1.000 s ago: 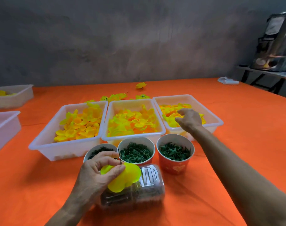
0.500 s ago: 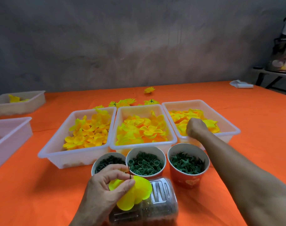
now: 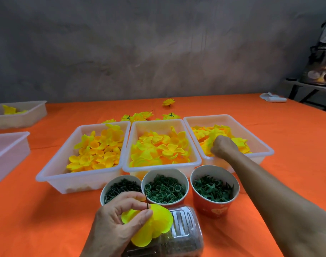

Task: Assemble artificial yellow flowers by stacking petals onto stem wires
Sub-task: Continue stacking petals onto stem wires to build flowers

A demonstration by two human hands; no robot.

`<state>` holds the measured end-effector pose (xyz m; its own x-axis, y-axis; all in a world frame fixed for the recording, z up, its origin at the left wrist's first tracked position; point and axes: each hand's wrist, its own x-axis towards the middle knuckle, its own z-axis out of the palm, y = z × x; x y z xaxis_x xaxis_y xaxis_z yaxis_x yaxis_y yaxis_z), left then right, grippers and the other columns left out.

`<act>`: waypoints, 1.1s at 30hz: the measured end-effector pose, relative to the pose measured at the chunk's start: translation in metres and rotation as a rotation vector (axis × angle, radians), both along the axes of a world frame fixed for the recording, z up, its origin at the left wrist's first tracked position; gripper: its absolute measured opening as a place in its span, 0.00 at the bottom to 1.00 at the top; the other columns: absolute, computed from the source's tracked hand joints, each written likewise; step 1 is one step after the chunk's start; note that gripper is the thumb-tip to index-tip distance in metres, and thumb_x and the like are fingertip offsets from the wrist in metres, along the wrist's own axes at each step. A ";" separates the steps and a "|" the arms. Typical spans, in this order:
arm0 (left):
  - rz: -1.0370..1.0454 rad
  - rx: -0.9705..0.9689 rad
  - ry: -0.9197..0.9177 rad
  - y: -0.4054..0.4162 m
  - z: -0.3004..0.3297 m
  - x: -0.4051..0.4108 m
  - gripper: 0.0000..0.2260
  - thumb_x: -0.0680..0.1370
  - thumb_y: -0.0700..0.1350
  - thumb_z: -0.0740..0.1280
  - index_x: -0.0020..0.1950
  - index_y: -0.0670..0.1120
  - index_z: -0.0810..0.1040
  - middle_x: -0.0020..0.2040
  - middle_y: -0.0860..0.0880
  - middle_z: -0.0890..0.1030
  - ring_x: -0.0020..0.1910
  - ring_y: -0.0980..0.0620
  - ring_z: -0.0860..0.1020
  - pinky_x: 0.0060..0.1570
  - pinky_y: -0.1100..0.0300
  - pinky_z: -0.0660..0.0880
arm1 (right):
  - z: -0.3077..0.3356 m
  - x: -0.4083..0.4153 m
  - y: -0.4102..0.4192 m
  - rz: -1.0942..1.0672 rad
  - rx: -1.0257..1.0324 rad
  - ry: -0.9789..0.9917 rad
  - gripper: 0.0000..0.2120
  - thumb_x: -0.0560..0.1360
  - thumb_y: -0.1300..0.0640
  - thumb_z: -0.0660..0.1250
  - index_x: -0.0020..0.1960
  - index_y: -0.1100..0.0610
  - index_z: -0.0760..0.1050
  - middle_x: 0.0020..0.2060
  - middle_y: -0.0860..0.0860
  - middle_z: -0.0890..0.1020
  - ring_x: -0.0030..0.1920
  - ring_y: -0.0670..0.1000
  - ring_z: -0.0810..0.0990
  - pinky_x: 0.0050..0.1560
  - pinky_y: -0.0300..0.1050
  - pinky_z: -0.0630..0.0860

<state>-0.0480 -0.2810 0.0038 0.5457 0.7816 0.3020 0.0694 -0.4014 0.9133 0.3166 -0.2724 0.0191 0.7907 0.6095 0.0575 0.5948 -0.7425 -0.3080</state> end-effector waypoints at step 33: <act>-0.099 -0.129 -0.027 -0.001 0.007 -0.008 0.10 0.62 0.47 0.77 0.42 0.52 0.86 0.52 0.54 0.83 0.52 0.59 0.80 0.44 0.66 0.77 | 0.041 -0.095 -0.052 0.519 0.800 0.967 0.10 0.65 0.60 0.71 0.46 0.58 0.81 0.40 0.51 0.85 0.40 0.47 0.82 0.41 0.39 0.76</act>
